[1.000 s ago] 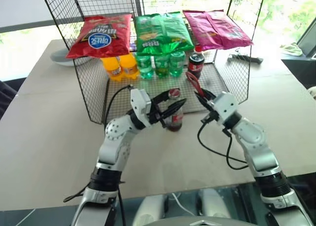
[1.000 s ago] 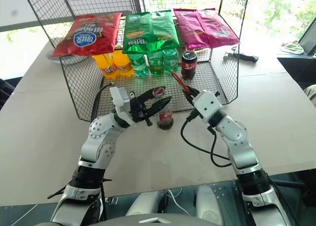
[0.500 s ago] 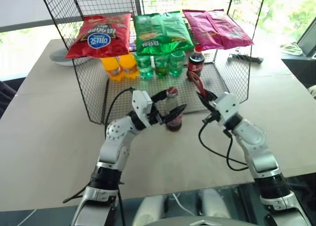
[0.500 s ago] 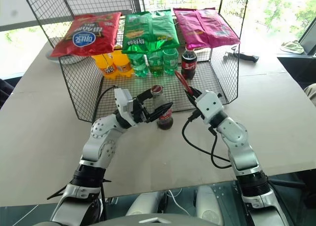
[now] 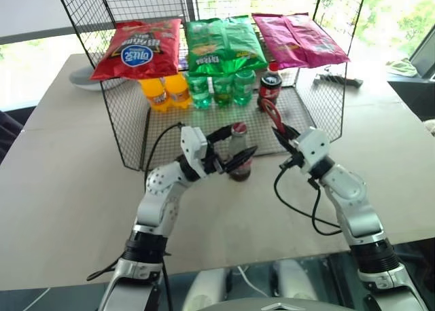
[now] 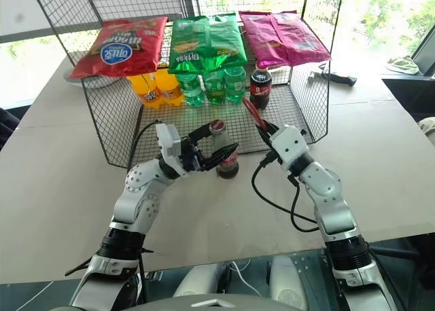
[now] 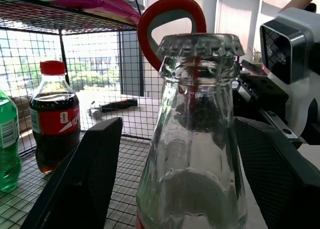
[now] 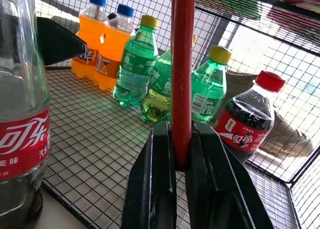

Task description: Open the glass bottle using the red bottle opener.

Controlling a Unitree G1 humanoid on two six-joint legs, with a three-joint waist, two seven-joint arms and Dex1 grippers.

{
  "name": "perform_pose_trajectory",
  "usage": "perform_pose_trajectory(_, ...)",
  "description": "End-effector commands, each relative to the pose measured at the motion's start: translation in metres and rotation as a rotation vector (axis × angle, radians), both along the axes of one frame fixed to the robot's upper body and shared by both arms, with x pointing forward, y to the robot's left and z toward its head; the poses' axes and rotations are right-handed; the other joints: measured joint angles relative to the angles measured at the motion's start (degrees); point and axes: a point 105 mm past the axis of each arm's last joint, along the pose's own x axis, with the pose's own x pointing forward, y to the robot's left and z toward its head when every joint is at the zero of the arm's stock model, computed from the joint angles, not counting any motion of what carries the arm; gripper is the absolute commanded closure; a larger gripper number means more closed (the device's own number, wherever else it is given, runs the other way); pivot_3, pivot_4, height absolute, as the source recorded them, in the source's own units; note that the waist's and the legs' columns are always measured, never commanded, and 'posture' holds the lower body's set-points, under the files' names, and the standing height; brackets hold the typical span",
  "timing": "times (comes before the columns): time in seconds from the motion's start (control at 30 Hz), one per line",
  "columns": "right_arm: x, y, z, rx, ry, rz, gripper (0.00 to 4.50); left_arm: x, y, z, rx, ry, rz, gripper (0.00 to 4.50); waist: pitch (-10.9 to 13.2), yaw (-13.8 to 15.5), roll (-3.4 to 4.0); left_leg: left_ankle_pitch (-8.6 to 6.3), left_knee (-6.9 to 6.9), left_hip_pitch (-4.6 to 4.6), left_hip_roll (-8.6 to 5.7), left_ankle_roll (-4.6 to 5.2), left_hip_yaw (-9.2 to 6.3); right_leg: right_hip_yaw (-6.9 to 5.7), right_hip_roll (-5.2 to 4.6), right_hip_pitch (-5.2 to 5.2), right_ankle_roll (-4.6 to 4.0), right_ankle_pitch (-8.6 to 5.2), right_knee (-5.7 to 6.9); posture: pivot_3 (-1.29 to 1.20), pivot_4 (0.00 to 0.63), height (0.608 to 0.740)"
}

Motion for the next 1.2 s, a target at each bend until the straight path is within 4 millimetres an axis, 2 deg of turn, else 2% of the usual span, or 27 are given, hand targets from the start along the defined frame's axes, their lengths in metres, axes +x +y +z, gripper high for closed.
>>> perform_pose_trajectory(0.03,-0.0015,-0.0053,0.013,0.016,-0.054,-0.007,4.5,0.0,0.005,0.007,-0.014,-0.042,0.001,0.9,0.0,0.0,0.0,0.0,0.0,0.0,0.0,0.0,0.0,0.0,0.0,0.0,0.0,0.0,0.0,0.0,0.15,0.74)
perform_pose_trajectory(0.4,0.0002,-0.0045,0.0127,0.012,-0.052,-0.004,4.5,-0.0046,0.0039,0.0107,0.03,-0.102,-0.055,0.9,0.0,-0.01,0.0,0.0,0.0,0.0,0.0,0.0,0.0,-0.01,0.0,0.0,0.0,0.0,0.0,0.0,0.15,0.74)
perform_pose_trajectory(0.63,0.0007,-0.005,0.0129,0.012,-0.053,-0.007,4.5,-0.0081,0.0032,0.005,0.075,-0.088,-0.112,0.9,0.0,-0.02,0.0,0.0,0.0,0.0,0.0,0.0,0.0,-0.01,0.01,0.0,0.0,0.0,0.0,0.0,0.15,0.74)
perform_pose_trajectory(1.0,0.0002,-0.0057,0.013,0.012,-0.054,-0.014,4.5,-0.0037,0.0056,0.0109,0.038,-0.083,-0.103,0.9,0.0,-0.02,0.0,0.0,0.0,0.0,0.0,0.0,-0.02,-0.02,0.0,0.0,0.0,0.0,0.0,0.0,0.15,0.74)
perform_pose_trajectory(1.2,0.0005,-0.0056,0.0137,0.01,-0.056,-0.012,4.5,-0.0067,0.0043,0.0048,0.071,-0.075,-0.115,0.9,0.0,-0.02,0.0,0.0,0.0,0.0,0.0,0.0,-0.01,-0.02,0.0,0.0,0.0,0.0,0.0,0.0,0.15,0.74)
